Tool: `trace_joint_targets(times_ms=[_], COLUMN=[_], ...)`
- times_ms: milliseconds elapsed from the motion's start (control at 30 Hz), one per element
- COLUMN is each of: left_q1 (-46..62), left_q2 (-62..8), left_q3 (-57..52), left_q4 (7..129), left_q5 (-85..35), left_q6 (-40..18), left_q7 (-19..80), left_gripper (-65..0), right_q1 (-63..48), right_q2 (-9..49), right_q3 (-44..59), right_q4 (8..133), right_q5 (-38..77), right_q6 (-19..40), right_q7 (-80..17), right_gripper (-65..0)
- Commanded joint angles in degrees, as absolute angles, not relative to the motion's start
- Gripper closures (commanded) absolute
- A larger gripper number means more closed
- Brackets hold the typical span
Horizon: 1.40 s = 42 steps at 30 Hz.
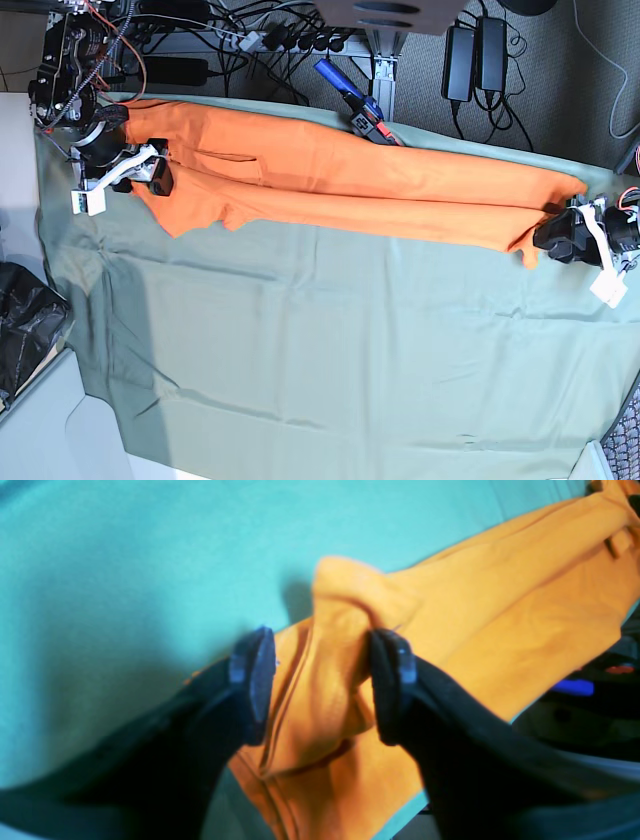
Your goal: Fold the T-shirt properly
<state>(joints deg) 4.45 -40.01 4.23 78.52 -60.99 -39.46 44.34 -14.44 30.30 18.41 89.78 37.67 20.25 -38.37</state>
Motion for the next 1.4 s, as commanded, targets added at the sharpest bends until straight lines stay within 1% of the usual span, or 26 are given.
trace_joint_targets(times_ms=[0, 200, 367, 667, 867, 900, 933, 1033, 1067, 1100, 1233, 1367], left_q1=[3.84, 3.84, 3.81, 3.84, 3.99, 3.99, 3.99, 3.99, 3.99, 4.01, 3.99, 3.99], left_q2=[-41.28, -41.28, -41.15, -40.95, -40.93, -40.95, -40.95, -40.95, -40.95, -40.95, -40.95, -40.97], left_q3=[3.77, 3.77, 3.77, 3.77, 3.77, 3.77, 3.77, 3.77, 3.77, 3.77, 3.77, 3.77], left_q4=[79.33, 79.33, 79.33, 79.33, 79.33, 79.33, 79.33, 79.33, 79.33, 79.33, 79.33, 79.33], left_q5=[-61.67, -61.41, -61.49, -61.47, -61.47, -61.47, -61.47, -61.45, -61.45, -61.45, -61.43, -61.41], left_q6=[-40.00, -40.00, -40.00, -40.00, -40.00, -40.00, -40.00, -40.00, -40.00, -40.00, -40.00, -40.00], left_q7=[43.42, 43.27, 42.44, 42.63, 42.57, 42.46, 42.46, 42.46, 42.46, 42.48, 42.50, 42.57], left_gripper=[-36.2, -36.2, -36.2, -36.2, -36.2, -36.2, -36.2, -36.2, -36.2, -36.2, -36.1, -36.2], right_q1=[-14.02, -13.67, -10.13, -3.90, -3.33, -3.33, -3.33, -3.33, -3.33, -3.33, -3.33, -3.40], right_q2=[31.40, 31.40, 30.96, 30.92, 30.92, 30.92, 30.89, 30.92, 30.92, 30.92, 30.92, 30.92], right_q3=[19.46, 23.68, 23.44, 16.19, 10.50, 9.80, 9.30, 8.93, 8.95, 8.95, 8.95, 8.95], right_q4=[90.78, 91.29, 91.20, 85.65, 83.90, 83.90, 83.90, 83.90, 83.92, 84.03, 84.71, 87.05], right_q5=[37.93, 40.16, 40.07, 39.44, 39.42, 39.33, 38.98, 38.57, 38.59, 38.59, 38.61, 38.79], right_q6=[25.91, 25.89, 25.93, 25.93, 25.98, 25.98, 25.96, 25.96, 25.93, 25.93, 25.96, 25.96], right_q7=[-37.56, -37.26, -36.71, -36.62, -36.05, -36.05, -36.05, -36.03, -35.68, -35.03, -33.21, -35.31], right_gripper=[-44.3, -44.3, -44.3, -44.3, -44.0, -43.0, -38.9, -19.5, -14.1, -10.2, 0.0, 0.0])
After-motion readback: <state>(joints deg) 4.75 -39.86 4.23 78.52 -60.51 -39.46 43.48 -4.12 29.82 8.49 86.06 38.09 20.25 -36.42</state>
